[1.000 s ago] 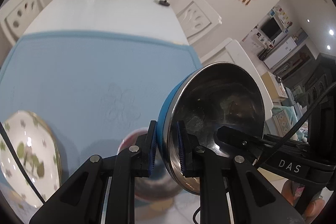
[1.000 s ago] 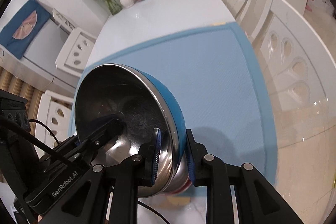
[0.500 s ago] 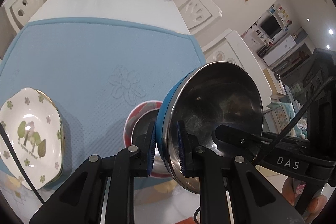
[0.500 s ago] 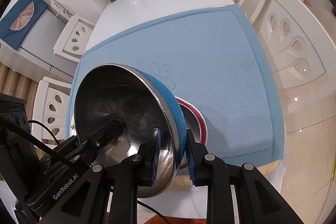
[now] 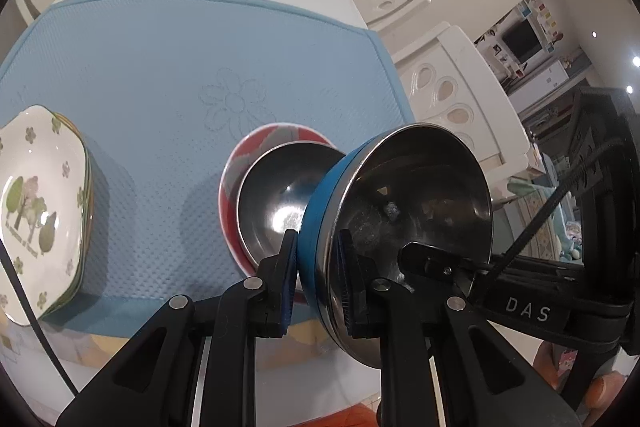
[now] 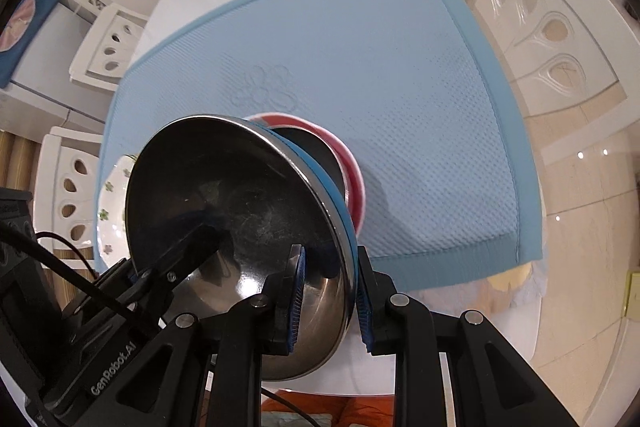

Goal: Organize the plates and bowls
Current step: 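Lift and carry the blue steel bowl with the left gripper toward the pink bowls, then lower the blue steel bowl into the pink steel bowl with the left gripper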

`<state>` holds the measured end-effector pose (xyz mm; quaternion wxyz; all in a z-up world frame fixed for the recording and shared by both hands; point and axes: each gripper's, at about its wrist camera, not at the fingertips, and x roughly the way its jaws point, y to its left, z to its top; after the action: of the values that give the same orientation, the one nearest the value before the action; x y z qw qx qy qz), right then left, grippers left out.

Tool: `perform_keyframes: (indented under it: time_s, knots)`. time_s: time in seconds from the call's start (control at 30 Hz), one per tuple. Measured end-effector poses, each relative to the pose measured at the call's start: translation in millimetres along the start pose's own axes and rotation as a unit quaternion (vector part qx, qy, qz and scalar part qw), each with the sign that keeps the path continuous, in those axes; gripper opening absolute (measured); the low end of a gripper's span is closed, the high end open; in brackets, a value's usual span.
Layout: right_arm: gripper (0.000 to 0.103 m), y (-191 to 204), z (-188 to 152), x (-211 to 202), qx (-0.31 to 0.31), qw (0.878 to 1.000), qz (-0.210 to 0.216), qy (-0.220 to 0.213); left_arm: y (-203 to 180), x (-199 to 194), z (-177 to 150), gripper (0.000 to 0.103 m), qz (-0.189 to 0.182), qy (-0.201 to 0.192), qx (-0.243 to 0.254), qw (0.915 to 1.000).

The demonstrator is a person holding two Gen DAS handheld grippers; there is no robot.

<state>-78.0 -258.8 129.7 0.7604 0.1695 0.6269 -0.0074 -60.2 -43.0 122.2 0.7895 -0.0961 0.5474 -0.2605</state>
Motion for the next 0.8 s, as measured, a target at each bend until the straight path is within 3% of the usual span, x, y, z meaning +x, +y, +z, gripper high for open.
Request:
perform_keyframes:
  time_s: [0.8]
  knots:
    - [0.023, 3.7, 0.7, 18.9, 0.006, 1.0, -0.003, 0.017, 10.6, 14.7, 0.7, 0.015, 0.016, 0.02, -0.005, 0.9997]
